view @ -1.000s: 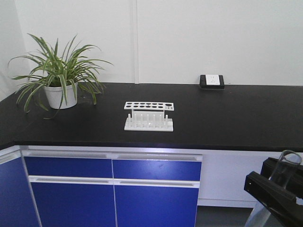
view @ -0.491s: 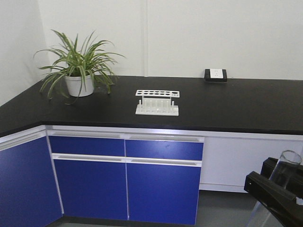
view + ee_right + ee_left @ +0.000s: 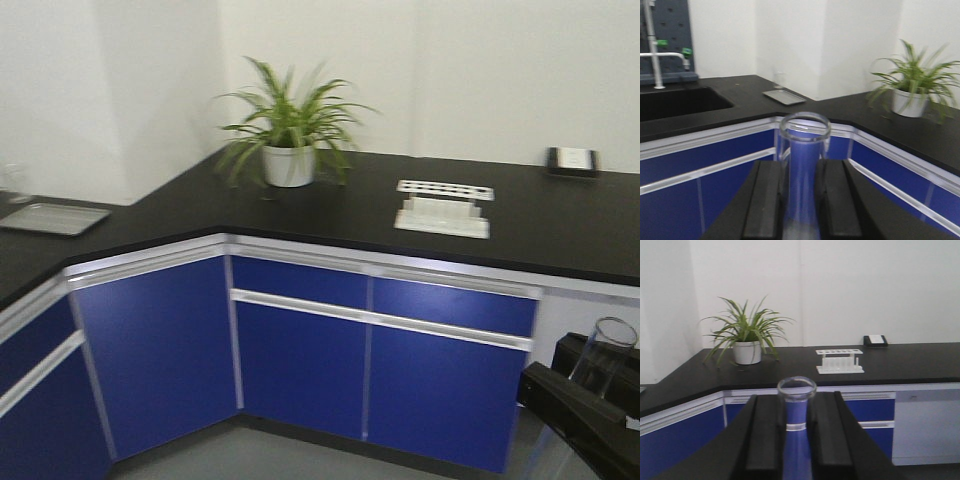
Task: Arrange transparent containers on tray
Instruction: 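Drive the base to the counter with the yellow tray, holding both tubes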
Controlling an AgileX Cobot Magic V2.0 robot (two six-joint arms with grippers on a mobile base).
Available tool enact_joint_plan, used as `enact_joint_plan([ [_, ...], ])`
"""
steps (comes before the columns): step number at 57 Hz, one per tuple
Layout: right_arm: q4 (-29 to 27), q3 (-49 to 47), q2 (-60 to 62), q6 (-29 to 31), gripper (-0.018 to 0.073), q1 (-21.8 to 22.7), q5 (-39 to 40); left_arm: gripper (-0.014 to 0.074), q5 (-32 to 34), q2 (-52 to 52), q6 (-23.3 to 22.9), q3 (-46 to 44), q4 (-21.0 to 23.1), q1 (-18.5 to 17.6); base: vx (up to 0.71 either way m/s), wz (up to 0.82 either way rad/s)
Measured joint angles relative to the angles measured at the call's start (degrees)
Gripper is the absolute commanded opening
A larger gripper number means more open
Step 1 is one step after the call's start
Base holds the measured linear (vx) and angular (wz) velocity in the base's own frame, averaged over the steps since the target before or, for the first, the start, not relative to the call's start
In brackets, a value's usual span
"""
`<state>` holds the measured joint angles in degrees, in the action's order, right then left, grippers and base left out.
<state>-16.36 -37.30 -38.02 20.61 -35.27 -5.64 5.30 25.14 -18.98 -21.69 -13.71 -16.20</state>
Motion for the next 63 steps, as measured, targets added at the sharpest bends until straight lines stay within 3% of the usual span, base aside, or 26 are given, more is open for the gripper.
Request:
enact_joint_plan([
  [63,0.00,0.00,0.00,0.00,0.0138,0.00,0.00,0.0174,0.00,0.00,0.00,0.00,0.00,0.00,0.02,0.66],
])
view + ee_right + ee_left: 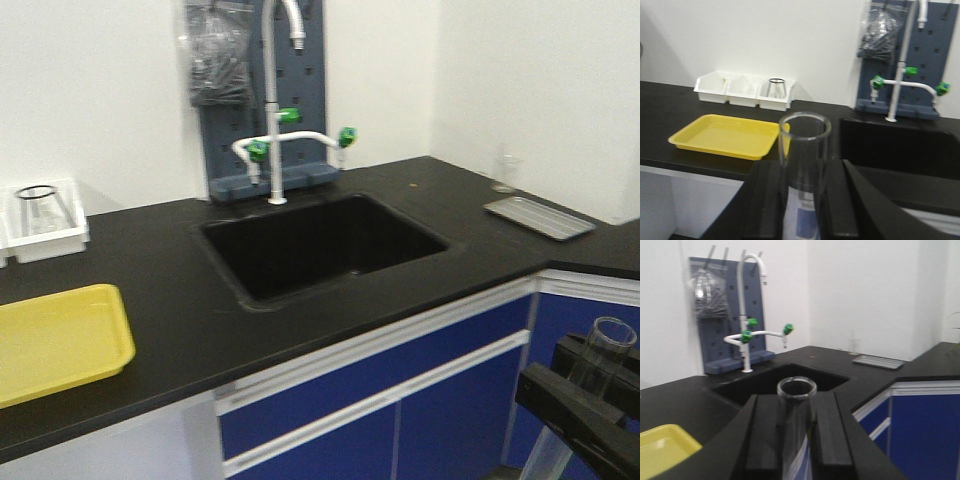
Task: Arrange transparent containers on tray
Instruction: 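Drive the base to the counter with the yellow tray, holding both tubes, then bring both grippers with tubes forward over the yellow tray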
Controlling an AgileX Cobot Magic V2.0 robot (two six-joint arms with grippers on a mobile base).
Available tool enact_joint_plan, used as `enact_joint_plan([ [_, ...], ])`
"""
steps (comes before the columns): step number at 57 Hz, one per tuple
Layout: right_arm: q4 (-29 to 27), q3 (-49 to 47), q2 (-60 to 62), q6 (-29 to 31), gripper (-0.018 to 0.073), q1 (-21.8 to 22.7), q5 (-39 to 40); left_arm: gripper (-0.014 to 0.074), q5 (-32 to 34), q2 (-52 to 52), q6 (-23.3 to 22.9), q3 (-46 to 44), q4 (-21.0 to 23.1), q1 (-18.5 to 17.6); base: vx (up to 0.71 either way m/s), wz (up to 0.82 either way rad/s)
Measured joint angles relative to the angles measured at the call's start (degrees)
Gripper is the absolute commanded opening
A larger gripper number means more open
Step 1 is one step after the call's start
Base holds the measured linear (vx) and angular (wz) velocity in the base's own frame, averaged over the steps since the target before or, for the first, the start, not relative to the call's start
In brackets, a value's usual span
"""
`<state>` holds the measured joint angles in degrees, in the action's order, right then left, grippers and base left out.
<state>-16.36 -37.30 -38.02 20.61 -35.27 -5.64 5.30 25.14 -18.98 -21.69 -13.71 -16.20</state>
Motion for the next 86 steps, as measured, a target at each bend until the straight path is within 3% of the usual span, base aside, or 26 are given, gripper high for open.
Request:
enact_joint_plan([
  [44,0.00,0.00,0.00,0.00,0.0138,0.00,0.00,0.0174,-0.12,0.00,0.00,0.00,0.00,0.00,0.15,0.50],
  [86,0.00,0.00,0.00,0.00,0.0138,0.00,0.00,0.0174,-0.30,0.00,0.00,0.00,0.00,0.00,0.23,0.13],
])
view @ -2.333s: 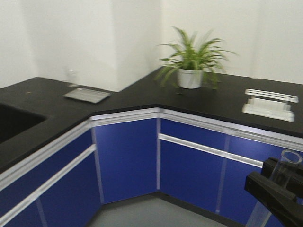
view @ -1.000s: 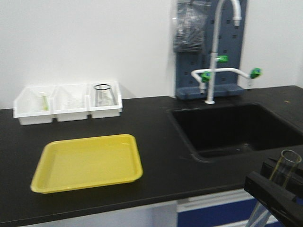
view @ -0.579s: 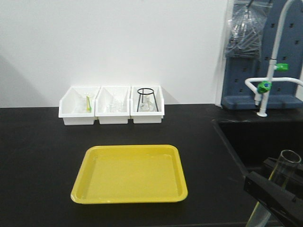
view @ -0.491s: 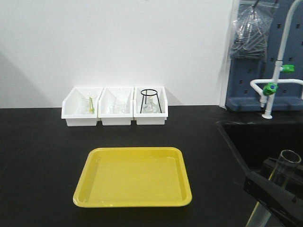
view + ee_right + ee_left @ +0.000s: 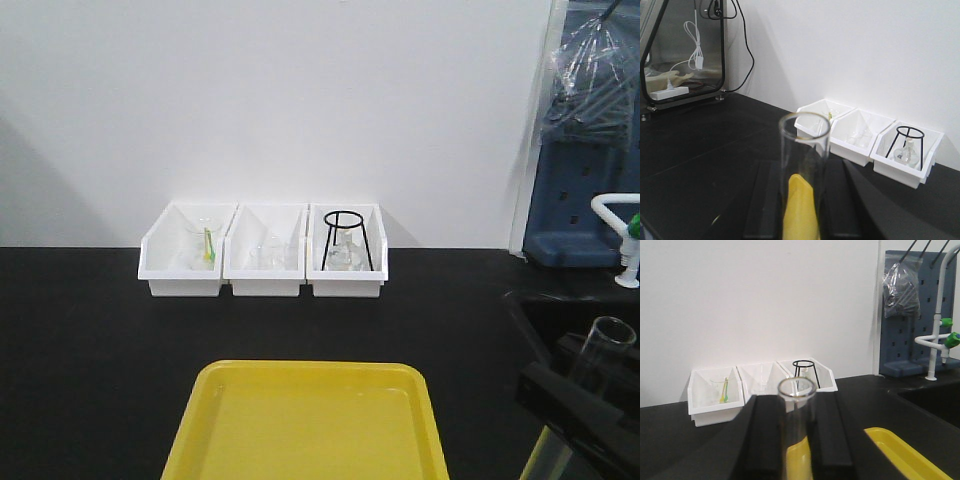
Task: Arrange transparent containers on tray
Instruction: 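Bring both grippers with tubes forward over the yellow tray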
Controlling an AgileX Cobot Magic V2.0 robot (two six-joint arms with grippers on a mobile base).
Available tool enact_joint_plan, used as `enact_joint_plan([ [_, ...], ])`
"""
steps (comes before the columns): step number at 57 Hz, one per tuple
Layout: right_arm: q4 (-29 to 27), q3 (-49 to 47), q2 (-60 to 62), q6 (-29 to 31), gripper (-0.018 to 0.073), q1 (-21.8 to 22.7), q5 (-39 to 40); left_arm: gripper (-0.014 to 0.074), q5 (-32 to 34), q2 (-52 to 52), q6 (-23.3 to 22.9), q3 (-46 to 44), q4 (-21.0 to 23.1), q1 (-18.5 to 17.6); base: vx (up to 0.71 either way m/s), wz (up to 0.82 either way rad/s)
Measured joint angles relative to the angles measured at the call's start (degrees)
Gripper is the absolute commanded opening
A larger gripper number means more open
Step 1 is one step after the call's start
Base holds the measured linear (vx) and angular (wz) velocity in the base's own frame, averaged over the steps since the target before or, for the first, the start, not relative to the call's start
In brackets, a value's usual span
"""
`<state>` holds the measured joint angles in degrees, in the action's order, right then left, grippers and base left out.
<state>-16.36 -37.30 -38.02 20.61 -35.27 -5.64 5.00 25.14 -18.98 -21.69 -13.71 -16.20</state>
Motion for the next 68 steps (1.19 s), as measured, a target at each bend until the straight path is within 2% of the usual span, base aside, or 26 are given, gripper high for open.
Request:
enact_joint_plan([
  [35,0.00,0.00,0.00,0.00,0.0138,0.00,0.00,0.0174,0.00,0.00,0.00,0.00,0.00,0.00,0.18,0.03],
  [68,0.00,0.00,0.00,0.00,0.0138,0.00,0.00,0.0174,0.00,0.00,0.00,0.00,0.00,0.00,0.06,0.01],
])
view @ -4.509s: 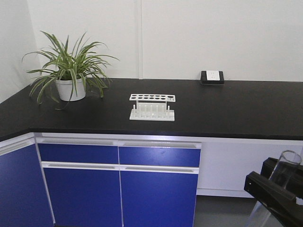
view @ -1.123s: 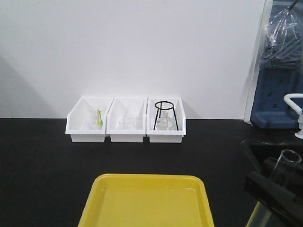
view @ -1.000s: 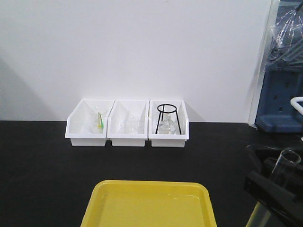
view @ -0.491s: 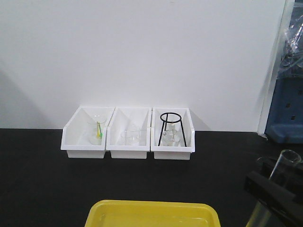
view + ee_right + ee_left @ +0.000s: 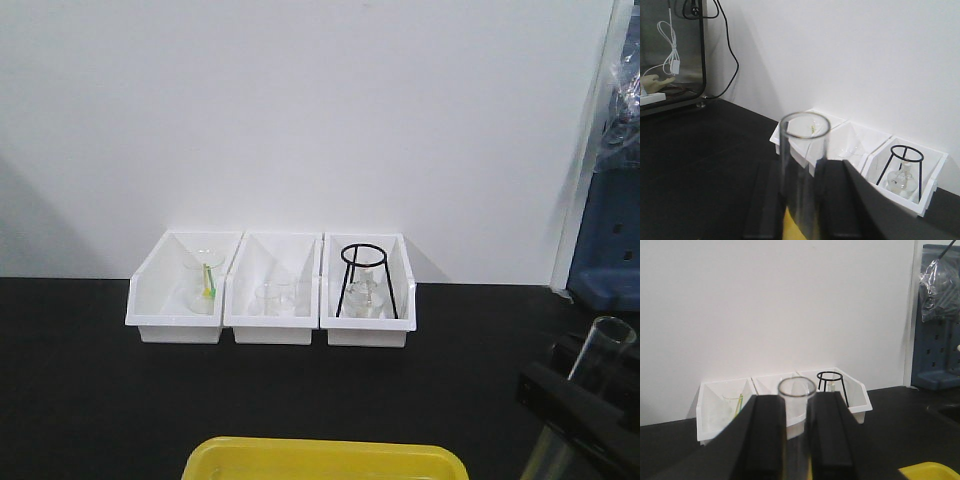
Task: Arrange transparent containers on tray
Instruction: 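Bring both grippers with tubes forward over the yellow tray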
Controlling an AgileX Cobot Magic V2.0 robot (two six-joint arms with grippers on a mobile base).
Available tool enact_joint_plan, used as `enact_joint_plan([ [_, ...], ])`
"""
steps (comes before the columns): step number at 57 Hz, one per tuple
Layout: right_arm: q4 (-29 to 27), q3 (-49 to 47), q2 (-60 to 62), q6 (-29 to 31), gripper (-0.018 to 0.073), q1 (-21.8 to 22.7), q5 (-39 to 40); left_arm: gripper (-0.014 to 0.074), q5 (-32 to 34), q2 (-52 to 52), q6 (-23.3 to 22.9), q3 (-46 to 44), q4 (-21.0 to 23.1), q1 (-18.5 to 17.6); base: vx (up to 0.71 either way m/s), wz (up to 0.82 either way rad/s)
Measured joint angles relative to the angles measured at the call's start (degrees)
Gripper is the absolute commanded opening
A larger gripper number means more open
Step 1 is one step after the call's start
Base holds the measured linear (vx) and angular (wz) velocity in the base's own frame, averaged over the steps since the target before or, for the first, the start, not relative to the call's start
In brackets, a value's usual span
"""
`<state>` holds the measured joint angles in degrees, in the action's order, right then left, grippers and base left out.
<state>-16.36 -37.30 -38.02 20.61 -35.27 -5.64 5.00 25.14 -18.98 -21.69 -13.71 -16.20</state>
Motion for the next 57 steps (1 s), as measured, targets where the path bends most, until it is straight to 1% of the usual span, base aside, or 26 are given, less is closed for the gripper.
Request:
enact_joint_plan([
  [44,0.00,0.00,0.00,-0.07,0.0138,0.00,0.06,0.0174,0.51,0.00,0.18,0.00,-0.05,0.00,0.00,0.00],
  [47,-0.75,0.00,-0.06,-1.19,0.0138,0.12,-0.01,0.0177,0.43,0.38,0.84,0.00,-0.06,0.00,0.00,0.00],
  [52,-2.58,0.00,-1.14,-4.68,0.0138,0.81,-1.10,0.0181,-0.79,2.75,1.23,0.00,-0.06,0.00,0.00,0.00],
  [57,-3.07,0.00,-3.75,-6.29,0.0138,2.12,-2.24,0.0184,-1.92,6.74,0.05,0.00,-0.06,0.00,0.00,0.00],
])
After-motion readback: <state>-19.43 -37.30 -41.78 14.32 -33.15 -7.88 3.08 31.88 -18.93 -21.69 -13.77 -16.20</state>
